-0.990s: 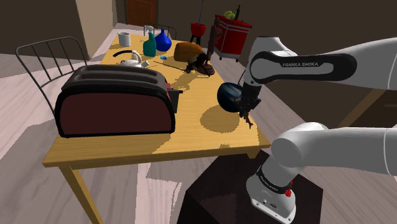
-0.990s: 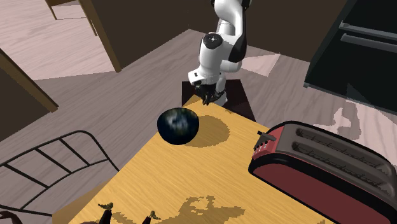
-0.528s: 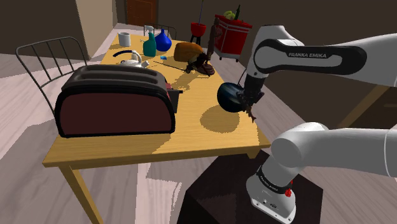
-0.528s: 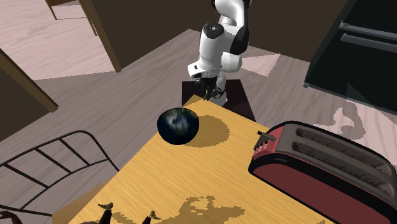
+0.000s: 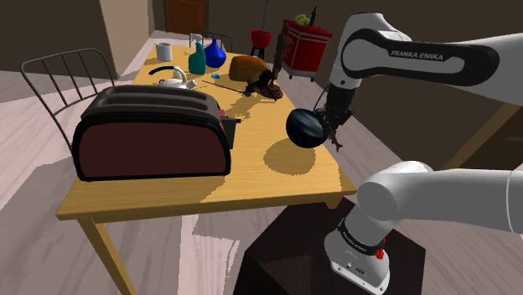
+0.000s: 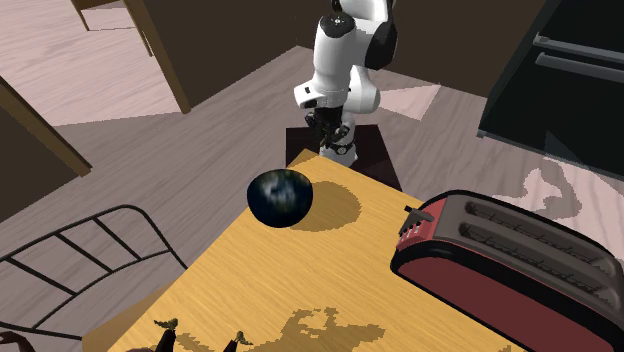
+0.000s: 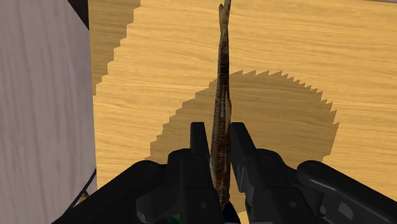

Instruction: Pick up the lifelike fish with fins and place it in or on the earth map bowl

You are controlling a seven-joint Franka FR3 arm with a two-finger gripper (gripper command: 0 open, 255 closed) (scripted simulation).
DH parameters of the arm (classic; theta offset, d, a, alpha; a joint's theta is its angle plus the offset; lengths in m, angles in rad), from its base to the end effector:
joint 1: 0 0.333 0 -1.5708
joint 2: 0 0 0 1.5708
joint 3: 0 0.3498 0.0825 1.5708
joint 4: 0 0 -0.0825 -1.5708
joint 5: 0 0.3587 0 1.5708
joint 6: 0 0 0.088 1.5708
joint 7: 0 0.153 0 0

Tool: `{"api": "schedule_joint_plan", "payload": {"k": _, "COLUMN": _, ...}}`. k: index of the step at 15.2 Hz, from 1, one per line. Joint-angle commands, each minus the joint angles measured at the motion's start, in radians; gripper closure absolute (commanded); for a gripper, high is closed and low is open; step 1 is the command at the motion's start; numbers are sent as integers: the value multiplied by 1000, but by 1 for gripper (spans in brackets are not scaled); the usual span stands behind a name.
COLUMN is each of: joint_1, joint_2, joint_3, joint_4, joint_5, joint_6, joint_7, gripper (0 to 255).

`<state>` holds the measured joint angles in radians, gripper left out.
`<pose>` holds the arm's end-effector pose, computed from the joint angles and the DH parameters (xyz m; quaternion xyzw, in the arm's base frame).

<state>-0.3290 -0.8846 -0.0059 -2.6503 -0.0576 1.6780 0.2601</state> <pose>0.2087 -0.0815 0.4700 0.9564 -0.2875 -0.0447 0.0246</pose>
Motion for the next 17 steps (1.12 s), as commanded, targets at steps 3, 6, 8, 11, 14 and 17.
{"api": "schedule_joint_plan", "payload": {"k": 3, "joint_1": 0, "joint_2": -1, "joint_3": 1, "joint_4": 53, "joint_5": 1, "joint_6": -55, "joint_7": -3, "gripper": 255}}
{"api": "schedule_joint_plan", "payload": {"k": 6, "joint_1": 0, "joint_2": 4, "joint_3": 1, "joint_4": 96, "joint_5": 1, "joint_6": -93, "joint_7": -5, "gripper": 255}}
{"api": "schedule_joint_plan", "payload": {"k": 8, "joint_1": 0, "joint_2": 8, "joint_3": 2, "joint_4": 121, "joint_5": 2, "joint_6": -113, "joint_7": -6, "gripper": 255}}
{"api": "schedule_joint_plan", "payload": {"k": 11, "joint_1": -11, "joint_2": 133, "joint_3": -23, "joint_4": 187, "joint_5": -18, "joint_6": -52, "joint_7": -29, "gripper": 255}}
{"api": "schedule_joint_plan", "payload": {"k": 14, "joint_1": -18, "joint_2": 257, "joint_3": -47, "joint_4": 264, "joint_5": -31, "joint_6": -3, "joint_7": -51, "gripper": 255}}
{"api": "schedule_joint_plan", "payload": {"k": 17, "joint_1": -24, "joint_2": 379, "joint_3": -68, "joint_4": 351, "joint_5": -39, "joint_6": 33, "joint_7": -74, "gripper": 255}}
